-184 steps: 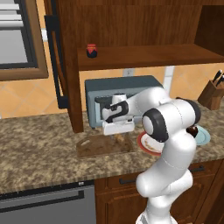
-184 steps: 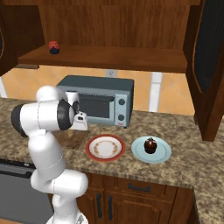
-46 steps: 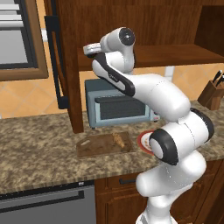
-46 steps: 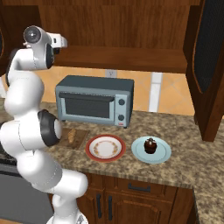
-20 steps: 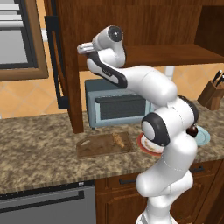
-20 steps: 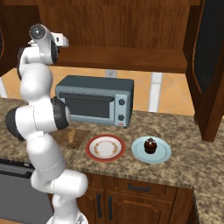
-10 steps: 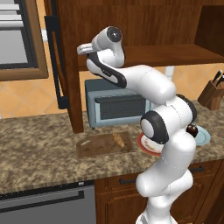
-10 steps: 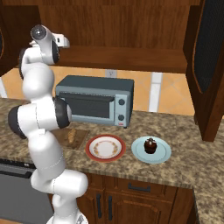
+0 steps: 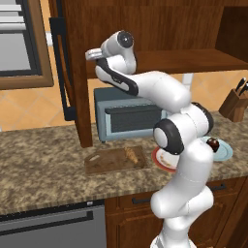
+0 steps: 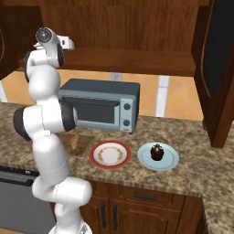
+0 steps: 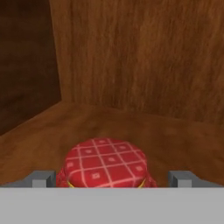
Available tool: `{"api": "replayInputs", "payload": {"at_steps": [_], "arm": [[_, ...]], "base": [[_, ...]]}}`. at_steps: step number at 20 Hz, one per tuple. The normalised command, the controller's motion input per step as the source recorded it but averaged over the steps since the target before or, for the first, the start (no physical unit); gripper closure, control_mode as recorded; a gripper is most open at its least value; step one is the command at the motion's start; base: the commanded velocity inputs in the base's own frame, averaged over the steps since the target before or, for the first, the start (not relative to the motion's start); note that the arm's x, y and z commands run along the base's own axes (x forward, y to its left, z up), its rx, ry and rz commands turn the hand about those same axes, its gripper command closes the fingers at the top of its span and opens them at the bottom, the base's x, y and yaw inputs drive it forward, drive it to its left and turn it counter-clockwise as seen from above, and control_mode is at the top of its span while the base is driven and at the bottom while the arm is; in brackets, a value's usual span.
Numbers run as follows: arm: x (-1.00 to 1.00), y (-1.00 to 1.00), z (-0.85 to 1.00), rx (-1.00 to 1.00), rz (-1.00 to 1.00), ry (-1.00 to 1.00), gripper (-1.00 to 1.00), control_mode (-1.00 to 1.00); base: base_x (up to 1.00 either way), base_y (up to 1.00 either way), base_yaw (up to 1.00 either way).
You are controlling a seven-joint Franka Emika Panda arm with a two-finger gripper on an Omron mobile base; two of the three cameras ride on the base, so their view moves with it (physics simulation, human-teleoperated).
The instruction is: From the different types of pastries on the counter, select a croissant and place it on the cutting board. Then retrieve a jar of jam from the cabinet and place it alongside the croissant on the cutting board.
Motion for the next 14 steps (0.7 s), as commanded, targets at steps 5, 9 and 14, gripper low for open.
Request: {"api": "replayInputs", "payload": {"at_steps": [5,9,14], "arm": [[0.32,0.31,-0.41,-0.02,0.00,0.00,1.00,-1.00],[0.25,0.00,-0.23,0.00,0.00,0.00,1.00,-1.00],[0.05,0.00,-0.03,0.00,0.00,0.00,1.00,-1.00]], "base": [[0.00,0.00,0.00],[0.00,0.00,0.00],[0.00,0.00,0.00]]}}
